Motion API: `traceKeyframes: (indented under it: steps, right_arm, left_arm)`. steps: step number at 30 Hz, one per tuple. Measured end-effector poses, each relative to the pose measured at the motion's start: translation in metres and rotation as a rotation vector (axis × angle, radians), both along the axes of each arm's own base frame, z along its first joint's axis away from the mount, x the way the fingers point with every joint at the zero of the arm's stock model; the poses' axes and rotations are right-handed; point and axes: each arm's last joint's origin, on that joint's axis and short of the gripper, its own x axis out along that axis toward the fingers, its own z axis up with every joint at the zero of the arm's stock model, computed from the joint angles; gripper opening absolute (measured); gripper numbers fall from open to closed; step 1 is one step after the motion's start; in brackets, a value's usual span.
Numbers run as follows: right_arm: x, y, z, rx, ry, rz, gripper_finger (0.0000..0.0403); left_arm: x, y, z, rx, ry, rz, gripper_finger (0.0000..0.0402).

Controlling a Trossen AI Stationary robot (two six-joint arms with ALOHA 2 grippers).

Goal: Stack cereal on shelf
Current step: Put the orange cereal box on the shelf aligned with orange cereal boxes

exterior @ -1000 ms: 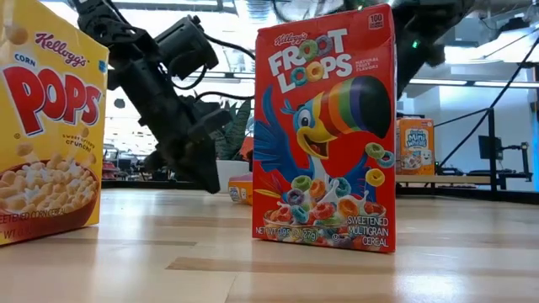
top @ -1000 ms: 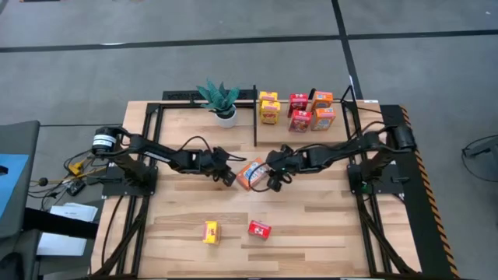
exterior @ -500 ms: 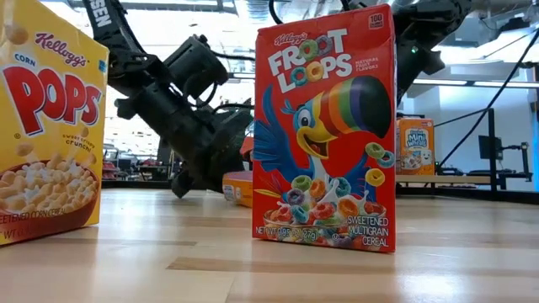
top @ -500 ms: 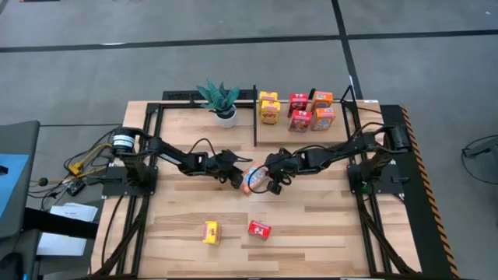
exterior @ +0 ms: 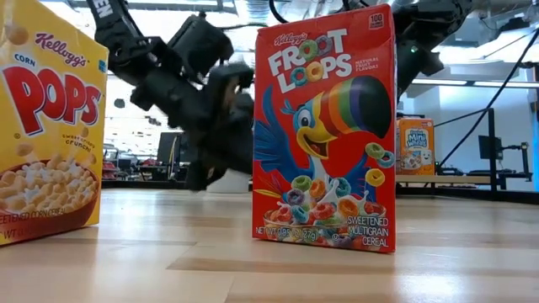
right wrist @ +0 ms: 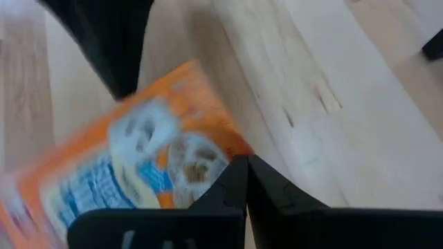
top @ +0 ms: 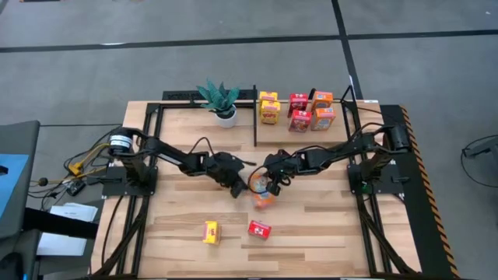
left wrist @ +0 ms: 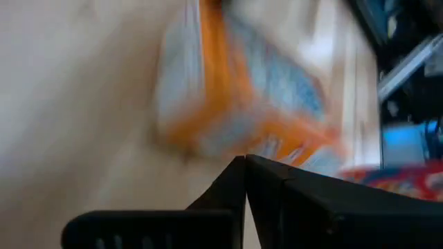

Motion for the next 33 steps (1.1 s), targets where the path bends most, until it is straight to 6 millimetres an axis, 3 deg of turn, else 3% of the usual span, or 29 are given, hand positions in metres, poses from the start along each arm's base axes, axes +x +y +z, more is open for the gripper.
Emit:
traceKeyframes:
  steps: [8,12,21,33]
  right_arm:
    - [-0.011,0.005,0.037,0.003,-0.110,0.021,0.0027]
    - [-0.023,0.016,0.059,0.003,-0.161,0.054,0.0018]
    - [-0.033,0.032,0.071,-0.022,-0.188,0.016,0.0034]
    - [-0.038,0.044,0.066,-0.014,-0.132,0.044,0.0016]
  left_arm:
    - [-0.009,0.006,0.050,0.096,-0.116,0.093,0.0000]
    - [-0.014,0.000,0.062,0.183,-0.128,0.100,0.0000]
    - [-0.009,-0.027,0.037,0.279,-0.046,0.113,0.0000]
    - [0.000,-0.028,0.004,0.256,0.008,0.096,0.0000]
